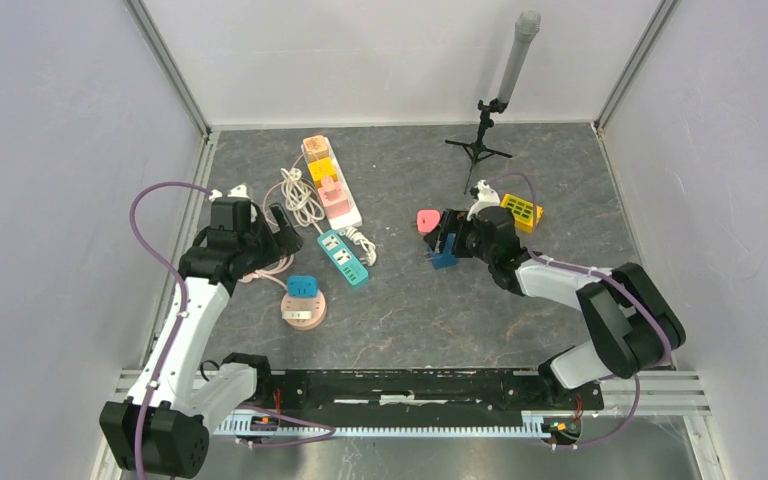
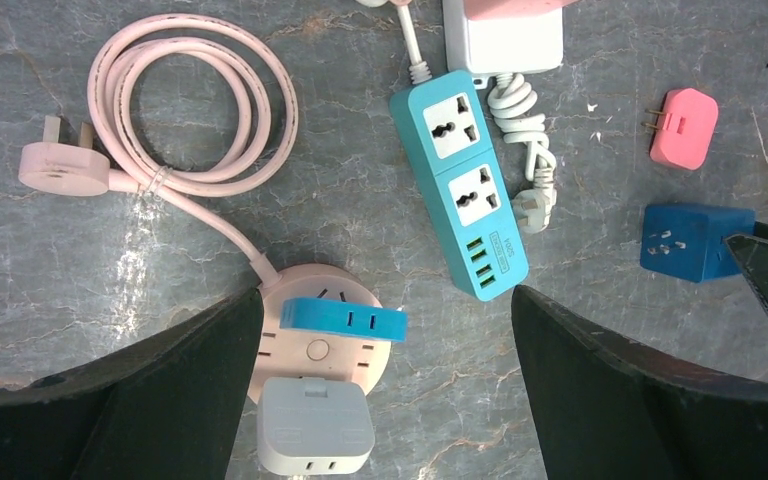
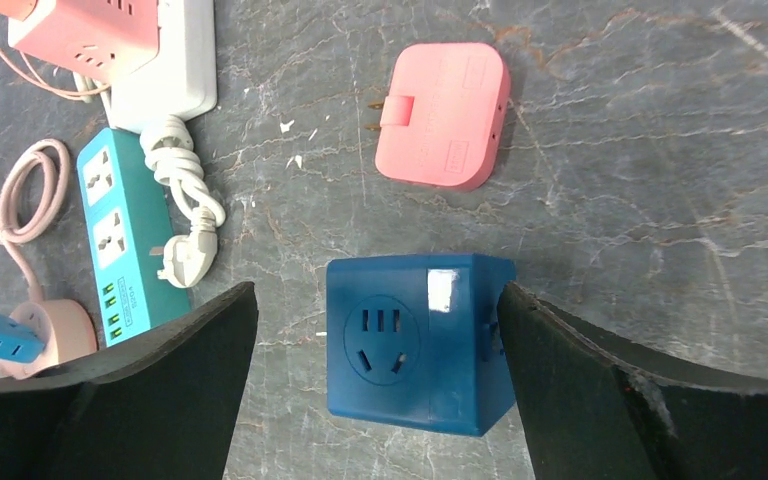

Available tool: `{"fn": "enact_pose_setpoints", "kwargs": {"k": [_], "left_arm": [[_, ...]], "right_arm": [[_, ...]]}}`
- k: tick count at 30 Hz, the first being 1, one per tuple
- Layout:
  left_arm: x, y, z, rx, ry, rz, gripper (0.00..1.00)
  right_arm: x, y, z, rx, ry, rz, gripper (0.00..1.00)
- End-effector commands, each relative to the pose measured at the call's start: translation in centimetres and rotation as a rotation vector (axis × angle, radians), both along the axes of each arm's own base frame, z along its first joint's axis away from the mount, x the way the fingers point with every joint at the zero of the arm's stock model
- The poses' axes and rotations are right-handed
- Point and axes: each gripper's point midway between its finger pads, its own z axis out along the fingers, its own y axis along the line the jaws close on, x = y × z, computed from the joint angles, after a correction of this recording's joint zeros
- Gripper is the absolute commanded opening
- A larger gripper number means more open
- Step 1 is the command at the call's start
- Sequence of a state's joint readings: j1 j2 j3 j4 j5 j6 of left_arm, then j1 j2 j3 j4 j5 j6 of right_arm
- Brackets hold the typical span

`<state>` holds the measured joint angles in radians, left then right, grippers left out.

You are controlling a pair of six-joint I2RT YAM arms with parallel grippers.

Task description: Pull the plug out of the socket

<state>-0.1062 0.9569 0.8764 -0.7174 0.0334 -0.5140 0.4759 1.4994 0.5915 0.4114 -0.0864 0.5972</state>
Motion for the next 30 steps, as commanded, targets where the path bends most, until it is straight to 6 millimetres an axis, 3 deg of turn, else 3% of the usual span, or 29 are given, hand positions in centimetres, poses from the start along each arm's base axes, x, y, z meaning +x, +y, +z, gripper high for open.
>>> {"fn": "enact_pose_setpoints", "kwargs": {"k": [1, 6, 10, 13, 21, 30], "left_arm": [[-0.1, 0.1, 0.8, 0.021, -0.019, -0.030, 1.00], [-0.2, 0.5, 1.4, 0.033, -0.040, -0.009, 1.00], [-0.5, 0.8, 1.8, 0.037, -0.049, 0.004, 1.00], [-0.6, 1.7, 2.2, 0.066, -0.064, 0.049, 1.00], [-1.0, 3.5, 3.0, 0.114, -0.096, 0.142, 1.00], [-1.8, 3.8, 3.2, 0.102, -0.105, 0.178, 1.00]], "right_arm": [[0.7, 0.7, 4.0, -0.048, -0.134, 0.040, 0.93], [-1.4, 4.9, 6.7, -0.066, -0.229, 0.177, 0.92], [-5.0, 10.9, 8.0, -0.045, -0.296, 0.359, 0.87], [-7.1, 14.5, 8.1, -0.046, -0.333, 0.459, 0.86], [-10.6, 23.3, 7.8, 0.057, -0.303, 0.643, 0.78], [-11.3, 28.7, 6.5, 0.194, -0.239, 0.744, 0.72]]}}
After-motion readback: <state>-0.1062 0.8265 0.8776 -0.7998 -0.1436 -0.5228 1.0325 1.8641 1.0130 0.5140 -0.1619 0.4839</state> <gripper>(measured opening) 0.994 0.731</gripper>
